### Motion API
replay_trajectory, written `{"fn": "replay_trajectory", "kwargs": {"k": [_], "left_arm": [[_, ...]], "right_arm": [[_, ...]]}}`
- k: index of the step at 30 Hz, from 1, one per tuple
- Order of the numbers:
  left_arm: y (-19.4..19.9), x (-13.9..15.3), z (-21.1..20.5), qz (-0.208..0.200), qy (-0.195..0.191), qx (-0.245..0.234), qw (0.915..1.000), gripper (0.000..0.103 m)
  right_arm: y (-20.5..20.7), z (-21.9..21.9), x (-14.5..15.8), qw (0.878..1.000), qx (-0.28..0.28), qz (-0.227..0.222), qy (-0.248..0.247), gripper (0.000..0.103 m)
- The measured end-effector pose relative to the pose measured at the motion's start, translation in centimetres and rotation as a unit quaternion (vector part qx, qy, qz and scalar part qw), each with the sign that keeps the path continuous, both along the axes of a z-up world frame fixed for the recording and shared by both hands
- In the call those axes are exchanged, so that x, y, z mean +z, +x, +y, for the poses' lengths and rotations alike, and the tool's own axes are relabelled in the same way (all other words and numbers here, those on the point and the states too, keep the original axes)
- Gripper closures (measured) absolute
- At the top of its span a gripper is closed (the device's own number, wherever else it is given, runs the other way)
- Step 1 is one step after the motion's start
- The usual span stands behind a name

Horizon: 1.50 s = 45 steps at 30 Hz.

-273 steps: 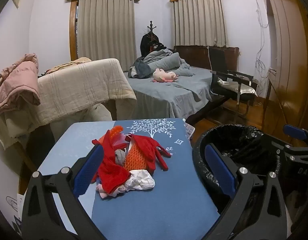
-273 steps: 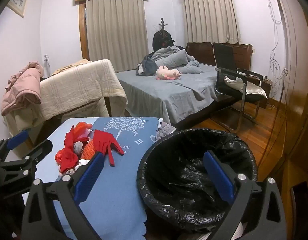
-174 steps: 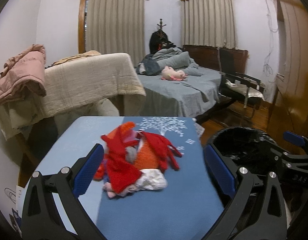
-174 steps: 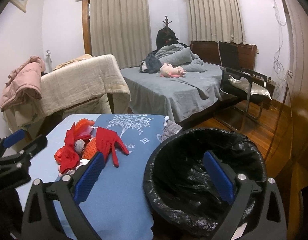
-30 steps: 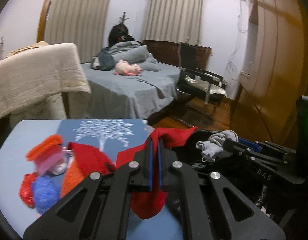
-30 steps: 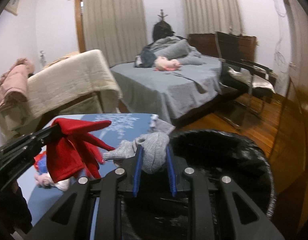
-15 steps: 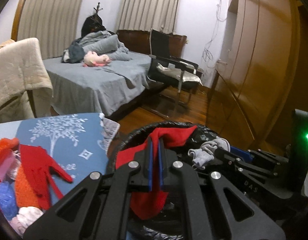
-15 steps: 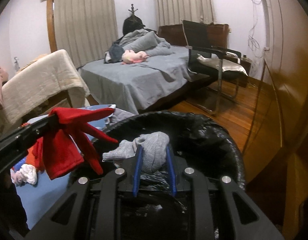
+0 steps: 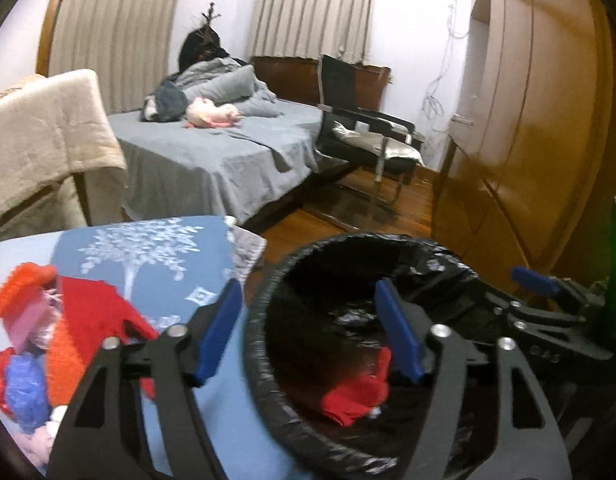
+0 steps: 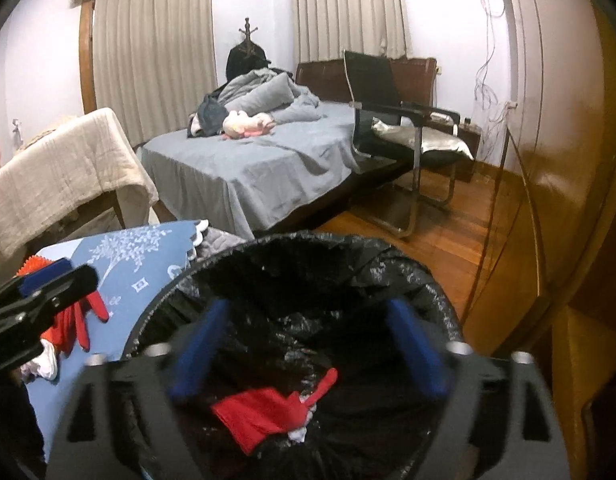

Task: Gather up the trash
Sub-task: 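Carry both items over the trash bin and open both tools to drop them, then return to the table and grasp the red plastic bag with the left tool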

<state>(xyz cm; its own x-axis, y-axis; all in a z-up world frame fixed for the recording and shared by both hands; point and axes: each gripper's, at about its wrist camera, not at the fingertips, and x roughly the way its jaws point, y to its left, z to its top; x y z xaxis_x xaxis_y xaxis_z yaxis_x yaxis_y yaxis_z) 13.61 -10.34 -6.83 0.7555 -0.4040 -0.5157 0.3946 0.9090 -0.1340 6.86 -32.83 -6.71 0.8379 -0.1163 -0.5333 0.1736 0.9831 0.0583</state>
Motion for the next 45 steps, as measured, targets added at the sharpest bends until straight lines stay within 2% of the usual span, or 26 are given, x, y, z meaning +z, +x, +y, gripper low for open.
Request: {"fn": "replay_trajectory", "kwargs": {"k": [1,5,13,20,29,36,39,45], "left_arm": [[-0.1,0.1,0.5,-0.004,0.004,0.007,1.0,0.027],[-0.5,0.3,3.0,-0.013,0.015,0.039,0.999,0.017],[-1.4,0.9,9.1,-0.029,0.033,0.11,0.993,0.015],[-1.9,0.8,15.2,-0.035,0.053,0.182,0.9812,0.015],[-2.7,-0.7,22.7,-0.022,0.075,0.257,0.9634,0.015],[-3.0,-2.5,27.3,0.003,0.087,0.305,0.9483,0.015],[-3.1,-3.5,28.3,0.018,0.084,0.314,0.9455,0.016],[-2.7,-5.5,29.1,0.046,0.081,0.308,0.9468,0.022]], "right_arm": [[0.0,0.3,0.2,1.0,-0.002,-0.005,-0.001,0.006],[0.3,1.6,0.5,1.0,0.012,-0.008,0.006,0.006],[1.7,6.5,0.3,0.998,0.062,-0.003,0.017,0.006],[3.3,12.7,0.0,0.992,0.121,-0.007,0.022,0.006],[4.8,20.2,-1.1,0.981,0.191,-0.009,0.016,0.006],[5.3,24.1,-2.6,0.976,0.219,-0.009,0.013,0.006],[5.4,25.5,-3.2,0.974,0.227,-0.005,0.011,0.006],[5.4,27.2,-4.0,0.971,0.24,0.001,0.003,0.006]]}}
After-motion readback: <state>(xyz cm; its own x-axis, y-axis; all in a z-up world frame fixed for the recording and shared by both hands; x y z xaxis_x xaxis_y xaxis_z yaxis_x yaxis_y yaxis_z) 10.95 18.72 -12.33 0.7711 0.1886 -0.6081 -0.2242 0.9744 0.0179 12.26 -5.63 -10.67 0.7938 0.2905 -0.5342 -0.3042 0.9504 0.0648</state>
